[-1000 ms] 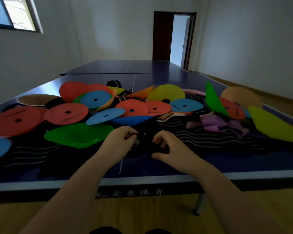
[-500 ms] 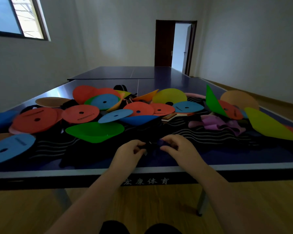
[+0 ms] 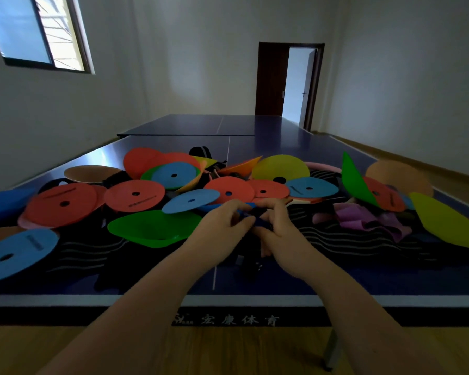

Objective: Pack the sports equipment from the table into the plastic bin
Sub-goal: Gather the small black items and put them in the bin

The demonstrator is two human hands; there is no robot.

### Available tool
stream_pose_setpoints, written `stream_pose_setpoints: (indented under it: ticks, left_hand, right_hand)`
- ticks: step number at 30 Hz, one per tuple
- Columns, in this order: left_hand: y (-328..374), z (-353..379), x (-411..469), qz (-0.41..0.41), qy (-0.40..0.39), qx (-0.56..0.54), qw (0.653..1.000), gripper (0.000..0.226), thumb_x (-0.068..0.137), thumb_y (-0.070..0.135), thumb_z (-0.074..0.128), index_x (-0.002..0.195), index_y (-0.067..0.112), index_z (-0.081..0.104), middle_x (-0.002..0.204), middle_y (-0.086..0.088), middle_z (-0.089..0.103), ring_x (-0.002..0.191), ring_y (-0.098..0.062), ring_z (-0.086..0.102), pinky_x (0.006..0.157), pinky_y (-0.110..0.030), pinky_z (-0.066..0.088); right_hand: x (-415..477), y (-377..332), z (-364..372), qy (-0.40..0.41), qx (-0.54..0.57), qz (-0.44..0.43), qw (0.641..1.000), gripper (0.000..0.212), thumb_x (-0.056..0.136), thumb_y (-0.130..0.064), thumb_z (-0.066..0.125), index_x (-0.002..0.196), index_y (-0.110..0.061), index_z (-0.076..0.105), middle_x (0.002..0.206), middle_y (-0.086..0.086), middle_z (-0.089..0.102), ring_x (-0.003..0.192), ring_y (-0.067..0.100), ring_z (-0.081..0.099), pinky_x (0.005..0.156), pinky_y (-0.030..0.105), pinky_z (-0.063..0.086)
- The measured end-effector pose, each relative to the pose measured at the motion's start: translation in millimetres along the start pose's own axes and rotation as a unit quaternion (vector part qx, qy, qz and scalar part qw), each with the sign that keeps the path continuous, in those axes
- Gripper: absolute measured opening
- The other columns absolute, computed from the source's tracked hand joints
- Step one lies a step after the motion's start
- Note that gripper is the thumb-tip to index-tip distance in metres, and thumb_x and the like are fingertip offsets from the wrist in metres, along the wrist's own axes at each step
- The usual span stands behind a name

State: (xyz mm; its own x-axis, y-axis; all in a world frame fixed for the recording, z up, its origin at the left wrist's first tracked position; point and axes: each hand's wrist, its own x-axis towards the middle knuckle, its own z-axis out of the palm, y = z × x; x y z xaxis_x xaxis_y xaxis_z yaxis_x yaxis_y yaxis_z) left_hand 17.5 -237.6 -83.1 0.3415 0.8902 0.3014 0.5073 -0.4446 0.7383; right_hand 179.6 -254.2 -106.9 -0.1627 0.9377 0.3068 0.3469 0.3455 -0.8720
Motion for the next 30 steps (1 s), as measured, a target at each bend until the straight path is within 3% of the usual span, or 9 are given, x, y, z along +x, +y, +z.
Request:
stream_pose_setpoints:
  ticks: [5,9,11,13,15,18,22,24,30]
  left_hand:
    - [3,-14,12,-0.012,-0.078,0.045,0.996,0.016,0.096,0.037,0.061,0.099,0.023,0.066,0.08,0.006,0.069,0.065,-0.001,0.061,0.062,-0.022,0.05]
    - [8,-22,16,-0.084,-0.153,-0.064,0.983,0.023,0.102,0.032,0.053,0.104,0.009,0.057,0.081,-0.009,0.076,0.06,-0.018,0.065,0.053,-0.026,0.051]
    - [8,-20,17,-0.096,-0.087,-0.181,0.975,0.026,0.104,0.029,0.048,0.108,0.005,0.056,0.086,-0.009,0.077,0.065,-0.022,0.068,0.055,-0.026,0.054]
    - [4,-14,19,-0.098,0.01,-0.239,0.966,0.024,0.103,0.028,0.049,0.109,0.008,0.059,0.09,-0.004,0.077,0.077,-0.02,0.07,0.063,-0.026,0.055]
    - [2,-5,21,-0.1,0.065,-0.262,0.958,0.022,0.101,0.029,0.054,0.107,0.011,0.064,0.096,-0.001,0.077,0.089,-0.017,0.07,0.072,-0.027,0.054]
    - [7,7,22,-0.134,0.077,-0.409,0.9,0.022,0.098,0.026,0.059,0.108,0.008,0.067,0.094,-0.003,0.073,0.085,-0.012,0.065,0.074,-0.026,0.051]
    - [12,-2,26,-0.13,0.057,-0.638,0.757,0.02,0.095,0.005,0.058,0.113,-0.003,0.06,0.093,-0.01,0.075,0.082,-0.015,0.073,0.079,-0.025,0.06]
    - [7,-6,27,-0.132,0.015,-0.617,0.776,0.03,0.09,-0.004,0.059,0.12,-0.006,0.058,0.101,-0.016,0.075,0.089,-0.02,0.074,0.079,-0.026,0.061]
    - [10,-4,15,-0.131,-0.056,-0.285,0.948,0.024,0.086,0.002,0.072,0.108,0.008,0.064,0.102,-0.015,0.07,0.092,-0.026,0.074,0.081,-0.029,0.06]
  right_hand:
    - [2,-5,-10,0.082,-0.014,-0.011,0.996,0.034,0.084,-0.023,0.078,0.098,-0.028,0.048,0.09,0.008,0.06,0.057,-0.002,0.05,0.055,0.013,0.043]
    - [1,-4,-18,0.103,-0.028,0.006,0.994,0.044,0.077,-0.03,0.083,0.11,-0.03,0.055,0.088,-0.001,0.063,0.066,-0.002,0.056,0.063,0.012,0.044]
    - [1,-2,-19,0.107,-0.038,0.024,0.993,0.038,0.084,-0.033,0.076,0.116,-0.033,0.057,0.092,-0.003,0.067,0.08,0.001,0.062,0.069,0.014,0.045]
    - [-1,-2,-17,0.121,-0.043,0.03,0.991,0.01,0.094,-0.031,0.065,0.104,-0.031,0.062,0.09,-0.005,0.067,0.072,0.0,0.061,0.064,0.014,0.046]
    - [-2,-3,-12,0.126,-0.054,0.028,0.99,0.01,0.098,-0.025,0.058,0.091,-0.024,0.065,0.083,-0.006,0.065,0.067,-0.002,0.059,0.063,0.016,0.047]
    - [-2,-5,-6,0.125,-0.047,0.048,0.99,0.014,0.099,-0.021,0.057,0.088,-0.019,0.065,0.079,-0.001,0.065,0.057,0.001,0.058,0.057,0.016,0.047]
    - [-3,-5,-8,0.123,-0.002,0.078,0.989,0.014,0.101,-0.025,0.054,0.09,-0.022,0.062,0.074,0.003,0.065,0.048,0.011,0.055,0.046,0.026,0.048]
    - [-4,-6,-10,0.136,0.002,0.055,0.989,0.015,0.101,-0.025,0.053,0.09,-0.021,0.061,0.068,0.003,0.06,0.043,0.009,0.049,0.042,0.024,0.042]
    - [0,-18,-9,0.168,-0.005,-0.03,0.985,0.015,0.1,-0.026,0.055,0.09,-0.023,0.064,0.058,-0.008,0.053,0.052,0.002,0.048,0.054,0.016,0.038]
